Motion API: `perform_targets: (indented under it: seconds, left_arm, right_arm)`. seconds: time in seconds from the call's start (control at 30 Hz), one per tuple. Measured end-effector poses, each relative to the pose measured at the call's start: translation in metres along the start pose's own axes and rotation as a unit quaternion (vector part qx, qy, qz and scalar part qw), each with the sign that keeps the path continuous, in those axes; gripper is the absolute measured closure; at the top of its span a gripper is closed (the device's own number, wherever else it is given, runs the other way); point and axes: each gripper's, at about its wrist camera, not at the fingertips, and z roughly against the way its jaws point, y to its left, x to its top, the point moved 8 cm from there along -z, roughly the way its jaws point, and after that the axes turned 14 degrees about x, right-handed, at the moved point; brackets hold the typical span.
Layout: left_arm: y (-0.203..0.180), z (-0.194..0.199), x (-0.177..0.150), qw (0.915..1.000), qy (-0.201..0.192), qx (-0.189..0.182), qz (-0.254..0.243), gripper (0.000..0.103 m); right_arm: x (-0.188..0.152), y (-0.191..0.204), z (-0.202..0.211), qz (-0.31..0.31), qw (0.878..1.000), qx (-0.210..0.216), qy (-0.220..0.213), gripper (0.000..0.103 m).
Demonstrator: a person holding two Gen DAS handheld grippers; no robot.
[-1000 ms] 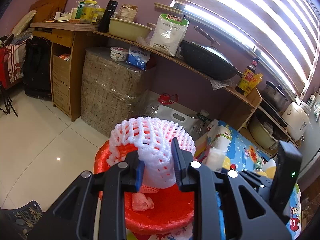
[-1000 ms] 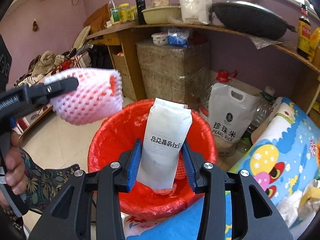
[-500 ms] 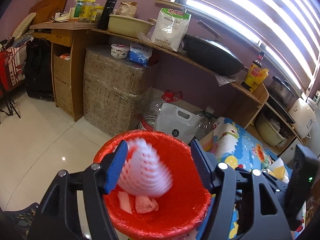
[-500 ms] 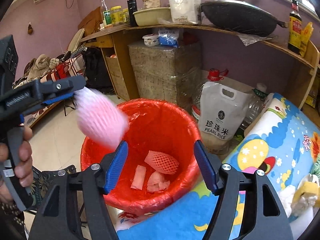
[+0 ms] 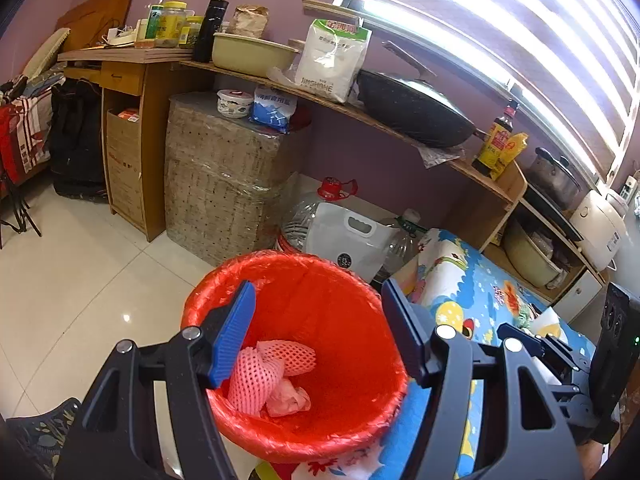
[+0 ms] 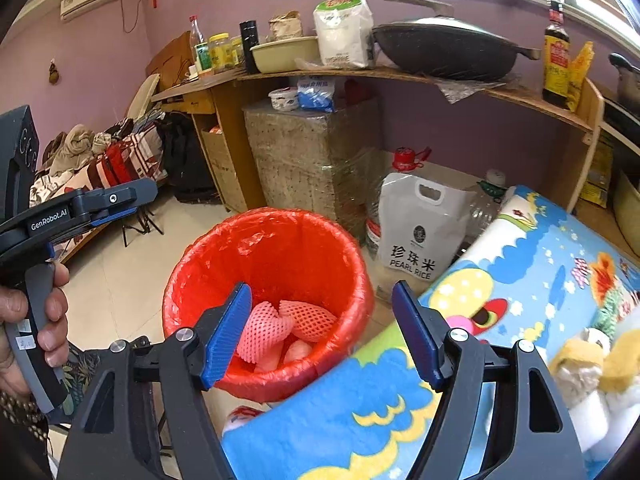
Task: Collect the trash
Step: 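Move both open tools back over the bed toward the foam blocks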
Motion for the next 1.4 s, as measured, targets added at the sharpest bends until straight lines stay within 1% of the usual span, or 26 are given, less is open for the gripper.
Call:
perform_targets:
  seconds: [0.27,0.67,0.87,1.13,1.33,1.4]
  left_arm:
    - [-0.021,0.018,-0.008,0.9997,-0.003,-0.006,-0.024,0.04]
    - [-0.079,0.042,-0.032,0.9971,0.003,-0.042,-0.064,0.041]
    - [-0.113,0.051,-0.043,0.9944,0.005,-0.06,-0.087,0.041]
    - [-0.152,0.054,-0.058,0.9906,0.01,-0.074,-0.114,0.041]
    - [-0.184,0.05,-0.073,0.9868,0.018,-0.083,-0.138,0.041]
    - [-0.193,0.049,-0.077,0.9854,0.02,-0.086,-0.145,0.041]
  right_arm:
    - [-0.015,-0.016,0.038,-0.019,0.999,-0.024,-0.015,0.032]
    - [-0.048,-0.048,0.102,-0.053,0.995,-0.071,-0.04,0.029]
    - [-0.068,-0.073,0.137,-0.075,0.991,-0.098,-0.051,0.028]
    - [-0.095,-0.109,0.178,-0.104,0.983,-0.136,-0.065,0.027]
    - [-0.107,-0.129,0.199,-0.118,0.978,-0.155,-0.076,0.023]
    - [-0.11,-0.135,0.205,-0.122,0.976,-0.161,-0.08,0.02]
